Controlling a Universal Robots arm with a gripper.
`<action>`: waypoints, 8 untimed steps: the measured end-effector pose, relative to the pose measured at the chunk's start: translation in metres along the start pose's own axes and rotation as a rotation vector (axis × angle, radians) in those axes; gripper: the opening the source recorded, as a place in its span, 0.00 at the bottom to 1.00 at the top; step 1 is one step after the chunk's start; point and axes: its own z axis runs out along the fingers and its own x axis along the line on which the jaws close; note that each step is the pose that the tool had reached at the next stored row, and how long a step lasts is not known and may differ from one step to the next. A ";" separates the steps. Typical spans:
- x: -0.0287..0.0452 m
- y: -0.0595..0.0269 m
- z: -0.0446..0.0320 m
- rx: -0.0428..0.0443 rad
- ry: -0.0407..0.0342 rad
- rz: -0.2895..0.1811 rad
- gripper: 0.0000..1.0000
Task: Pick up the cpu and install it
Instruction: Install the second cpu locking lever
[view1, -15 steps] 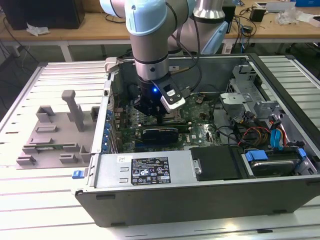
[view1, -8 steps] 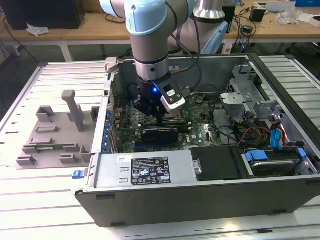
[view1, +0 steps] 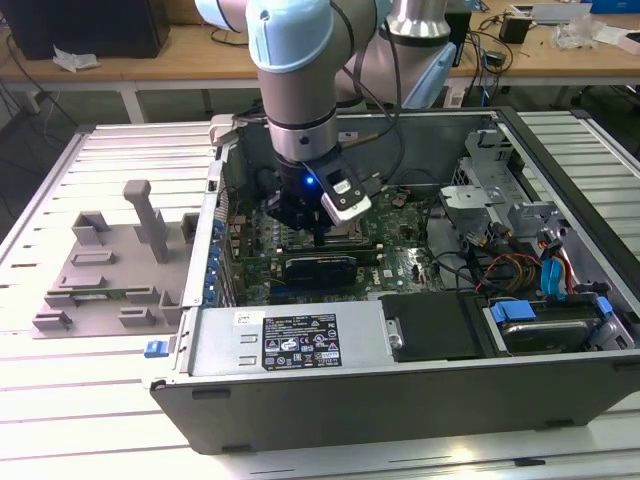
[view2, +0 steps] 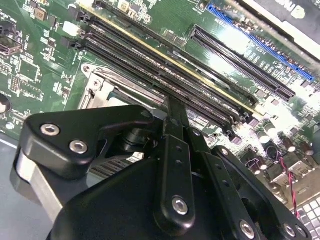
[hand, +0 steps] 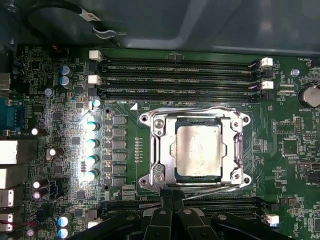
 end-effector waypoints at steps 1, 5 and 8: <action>0.0013 -0.0018 -0.0003 -0.0094 -0.0042 0.001 0.11; 0.0105 -0.0039 -0.0007 -0.0409 -0.0160 0.003 0.11; 0.0105 -0.0085 -0.0006 -0.0592 -0.0163 0.007 0.11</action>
